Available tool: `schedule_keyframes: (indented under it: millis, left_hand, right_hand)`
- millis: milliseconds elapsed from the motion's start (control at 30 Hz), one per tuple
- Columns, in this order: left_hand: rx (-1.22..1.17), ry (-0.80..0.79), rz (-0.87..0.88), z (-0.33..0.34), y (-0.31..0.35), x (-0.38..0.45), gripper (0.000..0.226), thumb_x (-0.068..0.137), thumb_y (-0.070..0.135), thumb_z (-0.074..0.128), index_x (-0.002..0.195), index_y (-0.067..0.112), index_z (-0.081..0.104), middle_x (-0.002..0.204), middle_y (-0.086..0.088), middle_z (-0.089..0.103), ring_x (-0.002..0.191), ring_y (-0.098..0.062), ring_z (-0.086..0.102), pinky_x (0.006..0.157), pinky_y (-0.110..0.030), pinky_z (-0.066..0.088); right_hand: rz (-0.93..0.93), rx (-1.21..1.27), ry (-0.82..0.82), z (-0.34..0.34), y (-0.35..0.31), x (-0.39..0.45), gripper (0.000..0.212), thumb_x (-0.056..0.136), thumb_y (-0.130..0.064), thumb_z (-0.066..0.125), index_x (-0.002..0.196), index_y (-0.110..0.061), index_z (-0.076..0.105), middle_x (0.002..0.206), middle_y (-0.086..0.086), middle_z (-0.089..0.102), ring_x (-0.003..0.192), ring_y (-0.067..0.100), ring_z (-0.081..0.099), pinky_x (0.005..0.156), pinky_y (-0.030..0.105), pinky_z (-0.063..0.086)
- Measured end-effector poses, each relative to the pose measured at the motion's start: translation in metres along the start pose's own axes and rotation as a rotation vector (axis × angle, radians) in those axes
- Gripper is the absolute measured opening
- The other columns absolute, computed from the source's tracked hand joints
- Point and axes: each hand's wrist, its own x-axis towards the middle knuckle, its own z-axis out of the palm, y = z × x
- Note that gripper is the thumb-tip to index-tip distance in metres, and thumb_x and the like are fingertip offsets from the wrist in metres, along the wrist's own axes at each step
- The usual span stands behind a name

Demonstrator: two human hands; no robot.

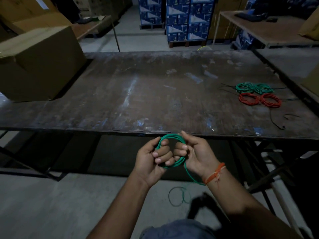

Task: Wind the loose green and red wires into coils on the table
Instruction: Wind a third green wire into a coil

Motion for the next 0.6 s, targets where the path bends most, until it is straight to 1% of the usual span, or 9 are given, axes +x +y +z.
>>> schedule_keyframes:
  millis: [67,167,233,267,333,400,433,533,600]
  left_hand:
    - [0.038,0.038,-0.014,0.000,-0.003,0.002,0.037,0.098,0.030,0.037,0.069,0.014,0.053,0.041,0.011,0.027,0.033,-0.005,0.027,0.046,-0.025,0.029]
    - [0.057,0.092,-0.026,0.000,-0.002,0.004,0.041,0.098,0.035,0.039,0.065,0.016,0.051,0.039,0.011,0.025,0.031,-0.005,0.024,0.044,-0.024,0.023]
    - [0.042,0.118,-0.028,0.001,0.000,0.005,0.039,0.095,0.035,0.042,0.062,0.016,0.049,0.037,0.011,0.025,0.029,-0.005,0.023,0.042,-0.023,0.017]
    - [0.036,0.132,-0.026,0.002,0.001,0.005,0.038,0.094,0.035,0.043,0.061,0.017,0.048,0.036,0.011,0.024,0.028,-0.005,0.022,0.040,-0.022,0.013]
    - [0.018,0.163,-0.015,0.003,0.004,0.005,0.037,0.092,0.033,0.045,0.058,0.018,0.046,0.036,0.011,0.024,0.027,-0.004,0.021,0.039,-0.020,0.008]
    - [-0.001,0.212,0.018,0.001,0.009,0.004,0.038,0.093,0.031,0.044,0.057,0.019,0.045,0.037,0.011,0.023,0.027,-0.004,0.020,0.037,-0.019,0.005]
    - [-0.009,0.246,0.042,0.000,0.013,0.004,0.040,0.095,0.031,0.042,0.057,0.019,0.045,0.038,0.011,0.023,0.027,-0.004,0.020,0.037,-0.018,0.005]
    - [-0.060,0.336,0.132,-0.009,0.028,0.003,0.041,0.099,0.030,0.038,0.060,0.020,0.043,0.039,0.008,0.023,0.027,-0.004,0.020,0.037,-0.018,0.006]
    - [-0.124,0.377,0.213,-0.017,0.038,0.004,0.039,0.101,0.029,0.036,0.064,0.021,0.041,0.039,0.008,0.024,0.028,-0.004,0.020,0.037,-0.019,0.008]
  right_hand:
    - [-0.042,-0.060,0.058,0.001,0.004,0.001,0.022,0.090,-0.033,0.059,0.076,-0.019,0.049,0.047,-0.006,0.029,0.040,0.009,0.029,0.056,0.030,0.027]
    - [-0.166,-0.125,0.113,0.007,0.012,-0.001,0.024,0.100,-0.026,0.054,0.078,-0.021,0.046,0.046,-0.006,0.029,0.038,0.007,0.027,0.048,0.024,0.023]
    - [-0.273,-0.193,0.113,0.012,0.015,-0.005,0.024,0.104,-0.025,0.051,0.081,-0.020,0.047,0.049,-0.004,0.029,0.040,0.008,0.027,0.043,0.022,0.025]
    - [-0.330,-0.255,0.105,0.014,0.016,-0.007,0.023,0.104,-0.025,0.050,0.083,-0.018,0.048,0.050,-0.002,0.031,0.042,0.009,0.029,0.043,0.021,0.028]
    - [-0.420,-0.433,0.093,0.014,0.017,-0.010,0.020,0.104,-0.027,0.051,0.090,-0.012,0.051,0.053,0.005,0.042,0.045,0.013,0.039,0.045,0.023,0.036]
    - [-0.414,-0.612,0.082,0.006,0.012,-0.014,0.016,0.101,-0.022,0.057,0.101,-0.007,0.052,0.063,0.011,0.059,0.049,0.015,0.052,0.045,0.021,0.042]
    - [-0.379,-0.689,0.059,-0.001,0.007,-0.017,0.015,0.099,-0.016,0.060,0.104,-0.005,0.052,0.066,0.010,0.064,0.049,0.015,0.056,0.043,0.020,0.043]
    - [-0.238,-0.935,-0.086,-0.032,-0.008,-0.025,0.021,0.091,0.000,0.069,0.107,-0.002,0.054,0.067,0.007,0.063,0.047,0.013,0.053,0.046,0.019,0.043]
    - [-0.198,-1.061,-0.137,-0.049,-0.015,-0.030,0.020,0.089,0.000,0.072,0.105,-0.005,0.060,0.068,0.000,0.060,0.053,0.009,0.049,0.052,0.018,0.043]
